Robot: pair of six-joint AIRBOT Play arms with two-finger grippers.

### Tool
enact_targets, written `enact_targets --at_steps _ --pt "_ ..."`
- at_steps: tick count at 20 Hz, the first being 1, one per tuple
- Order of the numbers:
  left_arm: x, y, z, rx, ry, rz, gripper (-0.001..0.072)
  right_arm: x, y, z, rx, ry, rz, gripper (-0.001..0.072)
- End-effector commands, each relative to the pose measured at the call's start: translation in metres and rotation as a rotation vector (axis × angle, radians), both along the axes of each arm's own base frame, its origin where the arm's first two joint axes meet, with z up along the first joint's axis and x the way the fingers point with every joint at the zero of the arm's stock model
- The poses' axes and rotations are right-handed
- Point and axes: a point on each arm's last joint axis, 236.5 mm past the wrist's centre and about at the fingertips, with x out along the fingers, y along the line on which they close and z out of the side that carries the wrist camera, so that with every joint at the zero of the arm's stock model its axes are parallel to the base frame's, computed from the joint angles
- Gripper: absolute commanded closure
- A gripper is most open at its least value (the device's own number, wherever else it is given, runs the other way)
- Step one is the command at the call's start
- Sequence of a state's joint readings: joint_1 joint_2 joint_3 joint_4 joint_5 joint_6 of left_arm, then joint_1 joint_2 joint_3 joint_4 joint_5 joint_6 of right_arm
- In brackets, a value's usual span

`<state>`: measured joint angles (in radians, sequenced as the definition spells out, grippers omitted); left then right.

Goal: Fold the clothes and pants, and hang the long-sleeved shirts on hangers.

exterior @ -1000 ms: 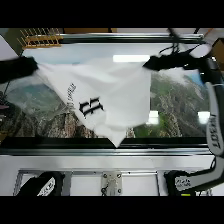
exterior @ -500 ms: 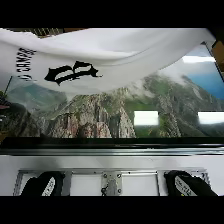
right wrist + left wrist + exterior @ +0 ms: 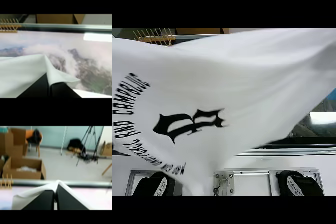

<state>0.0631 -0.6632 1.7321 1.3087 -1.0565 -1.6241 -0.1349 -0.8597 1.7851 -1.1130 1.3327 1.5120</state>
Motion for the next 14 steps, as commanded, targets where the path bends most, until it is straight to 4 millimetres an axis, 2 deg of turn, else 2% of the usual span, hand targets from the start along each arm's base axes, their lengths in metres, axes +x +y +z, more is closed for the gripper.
enact_targets --at_steps 1,3,4,6,9,11,12,13,14 --pt "0.09 0.005 -0.095 -0.017 0.285 -0.003 0.0701 0.032 -0.019 -0.073 0.005 0.237 -0.06 0.0706" --pt "0.147 0.004 -0.163 -0.052 0.442 -0.019 0.0701 0.067 -0.028 -0.131 0.009 0.383 -0.074 0.0706" --pt "0.173 0.002 -0.194 -0.082 0.506 -0.03 0.0701 0.089 -0.036 -0.163 0.005 0.447 -0.095 0.0706" --pt "0.223 -0.007 -0.25 -0.113 0.573 -0.049 0.0701 0.139 -0.047 -0.212 -0.019 0.488 -0.099 0.0705" --pt "0.286 -0.033 -0.312 -0.113 0.616 -0.076 0.07 0.215 -0.058 -0.257 0.049 0.429 -0.151 0.0705" --pt "0.316 -0.052 -0.34 -0.088 0.646 -0.107 0.0701 0.248 -0.056 -0.273 0.143 0.389 -0.171 0.0679" --pt "0.327 -0.056 -0.351 -0.087 0.667 -0.113 0.0638 0.257 -0.054 -0.279 0.181 0.38 -0.178 0.0508" --pt "0.335 -0.058 -0.36 -0.086 0.69 -0.119 0.028 0.264 -0.054 -0.283 0.212 0.374 -0.184 0.0166" --pt "0.339 -0.053 -0.366 -0.095 0.719 -0.114 0.0034 0.266 -0.057 -0.284 0.217 0.371 -0.191 0.0"
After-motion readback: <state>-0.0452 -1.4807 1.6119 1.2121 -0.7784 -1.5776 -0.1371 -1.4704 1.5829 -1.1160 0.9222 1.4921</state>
